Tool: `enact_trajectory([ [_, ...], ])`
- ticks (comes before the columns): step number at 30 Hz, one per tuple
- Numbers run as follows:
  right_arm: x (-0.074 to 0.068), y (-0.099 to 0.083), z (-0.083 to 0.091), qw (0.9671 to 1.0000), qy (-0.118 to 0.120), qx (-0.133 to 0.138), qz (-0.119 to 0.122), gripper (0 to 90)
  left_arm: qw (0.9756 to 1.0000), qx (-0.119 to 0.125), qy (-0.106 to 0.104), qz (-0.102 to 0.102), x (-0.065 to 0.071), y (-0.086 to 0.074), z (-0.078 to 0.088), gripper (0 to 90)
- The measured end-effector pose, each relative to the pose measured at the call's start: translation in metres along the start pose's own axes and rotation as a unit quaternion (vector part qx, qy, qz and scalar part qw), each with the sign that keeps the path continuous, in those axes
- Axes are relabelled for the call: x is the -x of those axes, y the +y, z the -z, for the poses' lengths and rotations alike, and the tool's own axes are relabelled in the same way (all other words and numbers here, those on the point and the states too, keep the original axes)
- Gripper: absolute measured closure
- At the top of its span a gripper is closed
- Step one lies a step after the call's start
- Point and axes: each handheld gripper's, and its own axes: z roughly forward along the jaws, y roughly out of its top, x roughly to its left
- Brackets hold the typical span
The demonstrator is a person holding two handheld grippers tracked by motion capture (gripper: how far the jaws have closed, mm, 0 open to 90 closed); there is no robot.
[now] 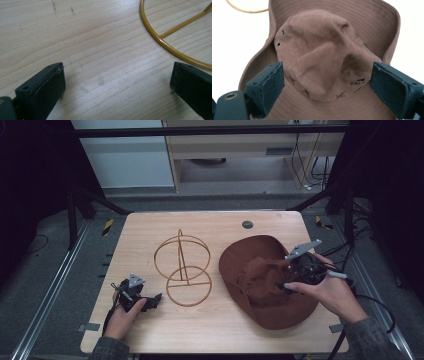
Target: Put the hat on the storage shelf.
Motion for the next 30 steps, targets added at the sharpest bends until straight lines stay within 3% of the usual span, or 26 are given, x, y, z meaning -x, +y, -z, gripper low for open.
enact_trajectory([
  [5, 0.007, 0.009, -0.002, 1.0000, 0.001, -0.006, 0.001, 14.8, 1.0000, 0.001, -0.001, 0.001, 0.000, 0.000, 0.000, 0.0],
  [11, 0.016, 0.019, -0.016, 0.9995, 0.024, -0.022, -0.004, 20.1, 1.0000, 0.001, -0.001, 0.001, 0.000, 0.000, 0.000, 0.0],
  [14, 0.017, 0.026, -0.023, 0.9991, 0.032, -0.028, -0.009, 18.3, 1.0000, 0.001, -0.001, 0.001, 0.000, 0.000, 0.000, 0.0],
  [20, 0.014, 0.036, -0.042, 0.9980, 0.040, -0.048, 0.006, 16.3, 1.0000, 0.001, -0.001, 0.001, 0.000, 0.000, 0.000, 0.0],
  [25, 0.017, 0.038, -0.053, 0.9971, 0.046, -0.061, 0.006, 16.4, 1.0000, 0.001, -0.001, 0.001, 0.000, 0.000, 0.000, 0.0],
  [30, 0.018, 0.040, -0.062, 0.9963, 0.048, -0.070, 0.012, 21.3, 1.0000, 0.001, -0.001, 0.001, 0.000, 0.000, 0.000, 0.0],
])
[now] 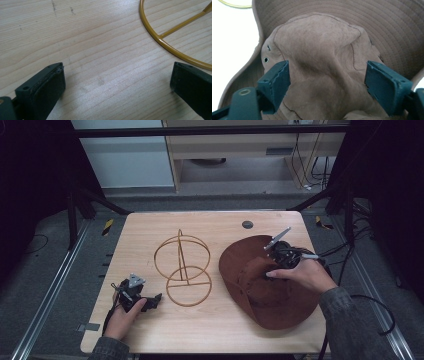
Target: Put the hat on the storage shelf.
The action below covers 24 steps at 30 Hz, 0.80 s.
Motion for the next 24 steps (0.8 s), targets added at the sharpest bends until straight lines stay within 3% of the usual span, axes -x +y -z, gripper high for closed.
enact_trajectory([
  [7, -0.001, 0.001, -0.007, 0.9998, -0.002, -0.016, 0.010, 27.9, 1.0000, 0.000, 0.000, 0.000, 0.000, 0.000, 0.000, 0.0],
  [12, 0.002, -0.006, -0.013, 0.9999, 0.004, -0.014, -0.003, 36.8, 1.0000, 0.000, 0.000, 0.000, 0.000, 0.000, 0.000, 0.0],
  [14, 0.004, -0.010, -0.015, 0.9999, 0.010, -0.011, 0.001, 54.8, 1.0000, 0.000, 0.000, 0.000, 0.000, 0.000, 0.000, 0.0],
  [15, 0.004, -0.011, -0.015, 0.9998, 0.017, -0.006, 0.000, 60.4, 1.0000, 0.000, 0.000, 0.000, 0.000, 0.000, 0.000, 0.0],
  [16, 0.004, -0.011, -0.015, 0.9998, 0.017, -0.006, 0.000, 60.4, 1.0000, 0.000, 0.000, 0.000, 0.000, 0.000, 0.000, 0.0],
  [17, 0.005, -0.013, -0.015, 0.9998, 0.022, -0.004, -0.003, 70.9, 1.0000, 0.000, 0.000, 0.000, 0.000, 0.000, 0.000, 0.0],
  [24, 0.008, -0.018, -0.010, 0.9990, 0.032, 0.024, -0.019, 87.5, 1.0000, 0.000, -0.001, -0.001, 0.000, 0.000, 0.000, 0.0],
])
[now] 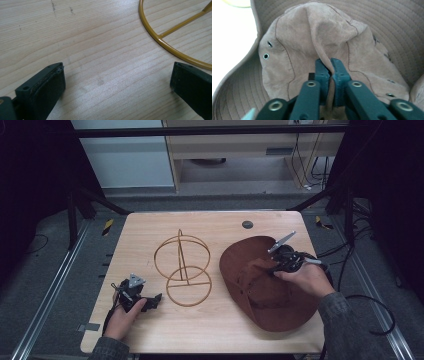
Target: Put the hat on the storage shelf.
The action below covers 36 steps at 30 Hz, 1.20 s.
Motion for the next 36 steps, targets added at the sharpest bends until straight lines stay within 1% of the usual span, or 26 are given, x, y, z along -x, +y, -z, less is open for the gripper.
enact_trajectory([
  [1, 0.001, 0.000, 0.001, 1.0000, 0.001, 0.005, 0.003, 88.2, 1.0000, -0.001, 0.000, -0.001, 0.000, 0.000, 0.000, 0.0],
  [4, 0.002, -0.001, 0.005, 0.9998, 0.004, 0.021, -0.002, 88.7, 1.0000, -0.001, 0.000, -0.001, 0.000, 0.000, 0.000, 0.0],
  [5, 0.002, -0.001, 0.005, 0.9998, 0.004, 0.021, -0.002, 88.7, 1.0000, 0.000, 0.000, 0.000, 0.000, 0.000, 0.000, 0.0],
  [6, 0.002, -0.003, 0.010, 0.9994, 0.007, 0.034, -0.004, 88.9, 1.0000, 0.000, 0.000, 0.000, 0.000, 0.000, 0.000, 0.0],
  [7, 0.003, -0.003, 0.013, 0.9991, 0.008, 0.041, -0.008, 88.9, 1.0000, 0.000, 0.000, -0.001, 0.000, 0.000, 0.000, 0.0],
  [8, 0.003, -0.003, 0.013, 0.9991, 0.008, 0.041, -0.008, 88.9, 1.0000, 0.000, 0.000, -0.001, 0.000, 0.000, 0.000, 0.0],
  [9, 0.004, -0.004, 0.019, 0.9984, 0.012, 0.053, -0.012, 89.0, 1.0000, 0.000, 0.000, 0.000, 0.000, 0.000, 0.000, 0.0],
  [10, 0.004, -0.004, 0.019, 0.9984, 0.012, 0.053, -0.012, 89.0, 1.0000, 0.000, 0.000, 0.000, 0.000, 0.000, 0.000, 0.0],
  [11, 0.005, -0.004, 0.023, 0.9982, 0.010, 0.058, -0.016, 89.0, 1.0000, -0.001, 0.000, -0.001, 0.000, 0.000, 0.000, 0.0],
  [16, 0.007, -0.005, 0.036, 0.9971, 0.007, 0.074, -0.013, 89.1, 1.0000, -0.001, 0.000, -0.001, 0.000, 0.000, 0.000, 0.0],
  [17, 0.007, -0.005, 0.036, 0.9971, 0.007, 0.074, -0.013, 89.1, 1.0000, -0.001, 0.000, -0.001, 0.000, 0.000, 0.000, 0.0],
  [18, 0.005, -0.005, 0.042, 0.9966, 0.008, 0.081, -0.014, 89.0, 1.0000, 0.000, 0.000, 0.000, 0.000, 0.000, 0.000, 0.0],
  [21, 0.002, -0.004, 0.050, 0.9955, 0.007, 0.094, -0.009, 89.0, 1.0000, -0.001, 0.000, -0.001, 0.000, 0.000, 0.000, 0.0],
  [22, 0.002, -0.004, 0.050, 0.9955, 0.007, 0.094, -0.009, 89.0, 1.0000, -0.001, 0.000, -0.001, 0.000, 0.000, 0.000, 0.0],
  [23, -0.001, -0.003, 0.057, 0.9947, 0.006, 0.102, -0.005, 89.0, 1.0000, -0.001, -0.001, -0.001, 0.000, 0.000, 0.000, 0.0],
  [25, -0.003, -0.002, 0.063, 0.9939, 0.006, 0.110, -0.001, 89.0, 1.0000, -0.001, 0.000, -0.001, 0.000, 0.000, 0.000, 0.0],
  [26, -0.003, -0.002, 0.063, 0.9939, 0.006, 0.110, -0.001, 89.0, 1.0000, -0.001, 0.000, -0.001, 0.000, 0.000, 0.000, 0.0],
  [30, -0.008, 0.000, 0.075, 0.9918, 0.008, 0.127, 0.005, 89.0, 1.0000, -0.001, 0.000, -0.001, 0.000, 0.000, 0.000, 0.0],
  [32, -0.013, 0.003, 0.084, 0.9907, 0.005, 0.136, 0.008, 89.0, 1.0000, -0.001, 0.000, -0.001, 0.000, 0.000, 0.000, 0.0],
  [36, -0.016, 0.004, 0.097, 0.9886, 0.000, 0.150, 0.015, 89.0, 1.0000, -0.001, 0.000, -0.001, 0.000, 0.000, 0.000, 0.0],
])
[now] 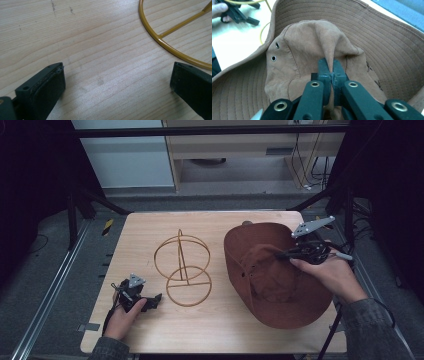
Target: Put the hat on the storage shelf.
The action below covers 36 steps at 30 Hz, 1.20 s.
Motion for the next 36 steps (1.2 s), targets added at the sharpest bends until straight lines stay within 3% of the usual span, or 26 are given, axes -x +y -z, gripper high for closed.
enact_trajectory([
  [16, -0.008, 0.015, 0.030, 0.9996, -0.010, 0.025, 0.013, 89.1, 1.0000, 0.000, 0.000, 0.000, 0.000, 0.000, 0.000, 0.0],
  [28, -0.015, 0.032, 0.043, 0.9988, -0.018, 0.042, 0.020, 89.1, 1.0000, 0.000, -0.001, 0.000, 0.000, 0.000, 0.000, 0.0],
  [36, -0.034, 0.047, 0.049, 0.9950, -0.024, 0.089, 0.037, 89.2, 1.0000, 0.000, -0.001, 0.000, 0.000, 0.000, 0.000, 0.0],
])
